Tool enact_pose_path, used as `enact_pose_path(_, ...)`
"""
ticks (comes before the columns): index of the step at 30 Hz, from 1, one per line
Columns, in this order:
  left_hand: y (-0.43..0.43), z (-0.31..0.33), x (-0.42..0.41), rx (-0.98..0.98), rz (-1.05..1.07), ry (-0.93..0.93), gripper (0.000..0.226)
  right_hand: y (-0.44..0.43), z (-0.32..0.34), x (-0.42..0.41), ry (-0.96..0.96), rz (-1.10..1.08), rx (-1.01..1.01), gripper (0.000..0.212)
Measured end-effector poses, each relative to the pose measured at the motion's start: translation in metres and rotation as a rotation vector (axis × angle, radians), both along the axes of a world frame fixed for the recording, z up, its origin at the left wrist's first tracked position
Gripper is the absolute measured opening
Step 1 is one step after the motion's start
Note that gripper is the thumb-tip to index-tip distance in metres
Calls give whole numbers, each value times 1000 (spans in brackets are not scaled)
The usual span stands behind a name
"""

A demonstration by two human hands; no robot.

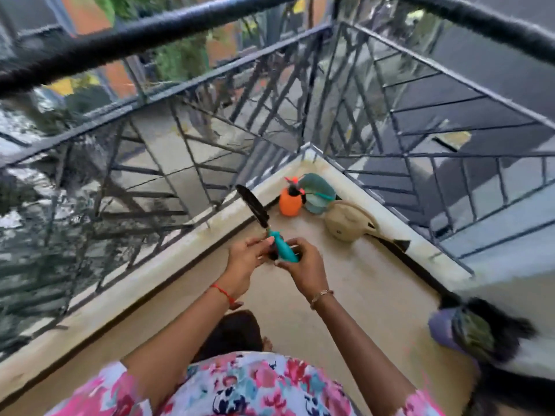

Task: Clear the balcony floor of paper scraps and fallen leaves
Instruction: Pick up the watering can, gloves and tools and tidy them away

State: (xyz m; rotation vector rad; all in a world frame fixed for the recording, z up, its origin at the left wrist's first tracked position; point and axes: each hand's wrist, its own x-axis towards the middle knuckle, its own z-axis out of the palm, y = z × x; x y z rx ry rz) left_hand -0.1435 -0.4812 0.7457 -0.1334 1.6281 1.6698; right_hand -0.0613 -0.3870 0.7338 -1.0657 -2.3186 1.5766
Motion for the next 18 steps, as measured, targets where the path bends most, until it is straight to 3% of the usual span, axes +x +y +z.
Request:
enact_pose_path(4, 76, -16, -15, -19, -81, -78, 4, 57, -7, -7, 11, -141, 17, 38)
enact_pose_path(8, 142, -28, -44, -48, -131, -146, 9, 116, -22, -30, -4, -173, -15, 34)
enact_pose_path(18, 293, -84, -140, -222, -394, -244, 28, 304, -80, -99, -271, -201, -91, 36)
